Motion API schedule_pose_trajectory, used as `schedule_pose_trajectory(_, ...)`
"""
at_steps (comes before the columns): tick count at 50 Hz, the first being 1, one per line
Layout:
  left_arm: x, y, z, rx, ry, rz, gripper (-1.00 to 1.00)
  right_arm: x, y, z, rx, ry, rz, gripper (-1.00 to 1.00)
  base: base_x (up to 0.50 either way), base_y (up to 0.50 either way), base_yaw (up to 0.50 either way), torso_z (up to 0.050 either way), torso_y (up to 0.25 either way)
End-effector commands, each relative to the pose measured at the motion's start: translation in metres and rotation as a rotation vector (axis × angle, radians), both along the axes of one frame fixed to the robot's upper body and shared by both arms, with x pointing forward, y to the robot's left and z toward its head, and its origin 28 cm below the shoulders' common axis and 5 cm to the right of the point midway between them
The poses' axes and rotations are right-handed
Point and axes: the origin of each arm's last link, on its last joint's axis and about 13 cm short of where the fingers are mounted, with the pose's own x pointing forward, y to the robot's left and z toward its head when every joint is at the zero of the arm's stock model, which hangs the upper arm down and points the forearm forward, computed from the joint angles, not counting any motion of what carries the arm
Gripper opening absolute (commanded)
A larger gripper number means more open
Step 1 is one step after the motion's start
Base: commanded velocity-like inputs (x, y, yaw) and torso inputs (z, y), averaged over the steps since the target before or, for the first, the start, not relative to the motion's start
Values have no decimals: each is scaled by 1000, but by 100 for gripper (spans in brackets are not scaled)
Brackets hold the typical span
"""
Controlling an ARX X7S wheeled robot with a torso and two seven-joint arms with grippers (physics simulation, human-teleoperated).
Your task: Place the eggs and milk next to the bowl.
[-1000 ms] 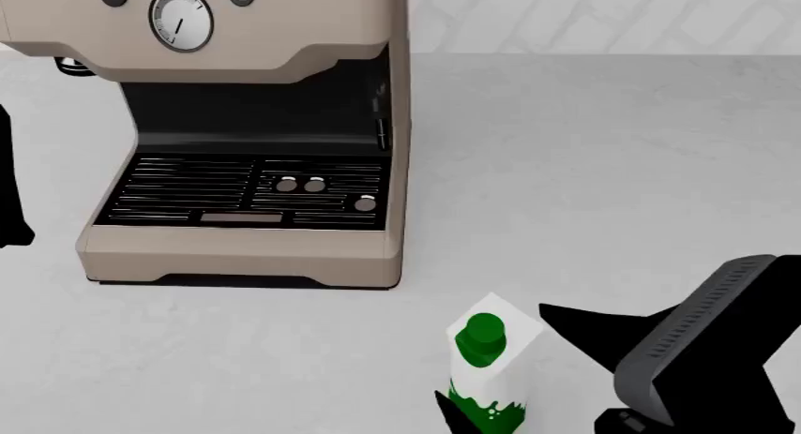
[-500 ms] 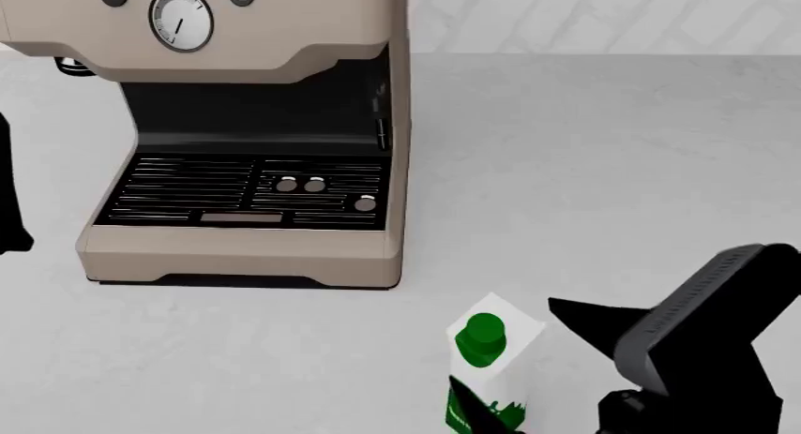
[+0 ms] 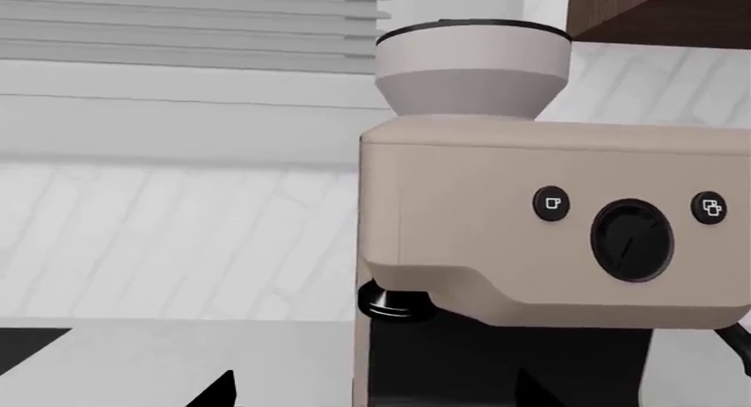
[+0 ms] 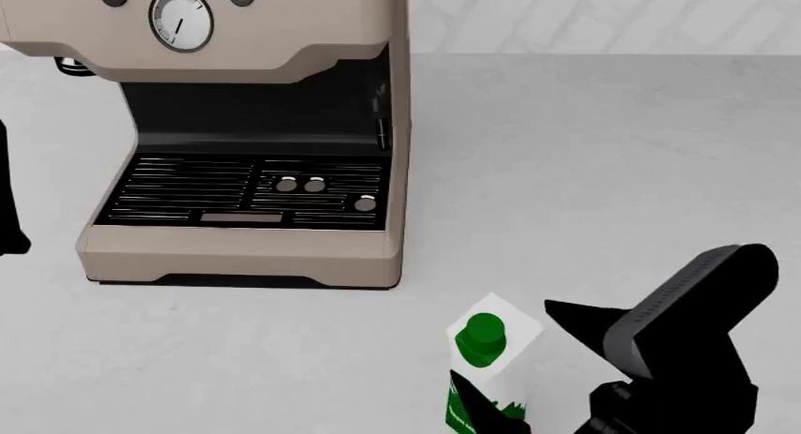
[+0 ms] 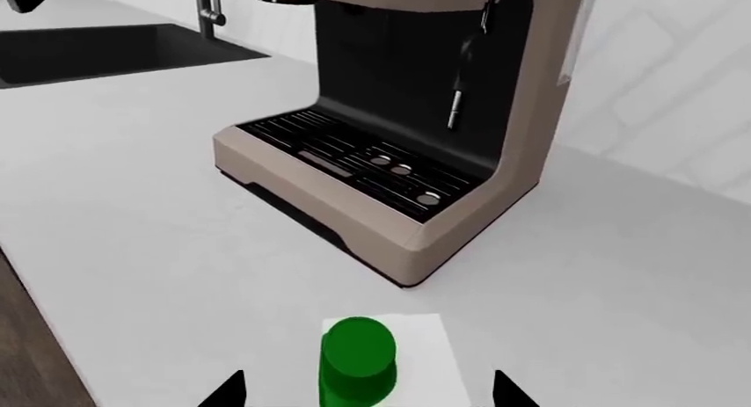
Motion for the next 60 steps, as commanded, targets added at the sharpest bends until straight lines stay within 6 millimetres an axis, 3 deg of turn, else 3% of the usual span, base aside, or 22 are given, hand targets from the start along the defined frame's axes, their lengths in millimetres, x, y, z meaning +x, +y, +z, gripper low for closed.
schedule_pose_trajectory(1, 0, 0, -1, -2, 2, 0, 100, 4, 1, -5, 3, 10, -3, 100, 0, 0, 0, 0, 0)
schedule_pose_trajectory(27, -3, 1, 0, 9, 2, 7, 100, 13, 2, -26, 23, 45, -5, 100, 0, 0, 0, 0, 0)
schedule_pose_trajectory(42, -4, 3, 0, 9, 2, 12, 100, 18, 3, -26, 31, 44, 0, 100, 0, 0, 0, 0, 0)
schedule_pose_trajectory(43, -4, 3, 0, 9, 2, 12, 100, 17, 4, -25, 29, 44, 3, -100, 0, 0, 0, 0, 0)
schedule_pose_trajectory(60, -2, 3, -1, 12, 3, 8, 100, 14, 4, -21, 17, 16, 6, -100, 0, 0, 0, 0, 0)
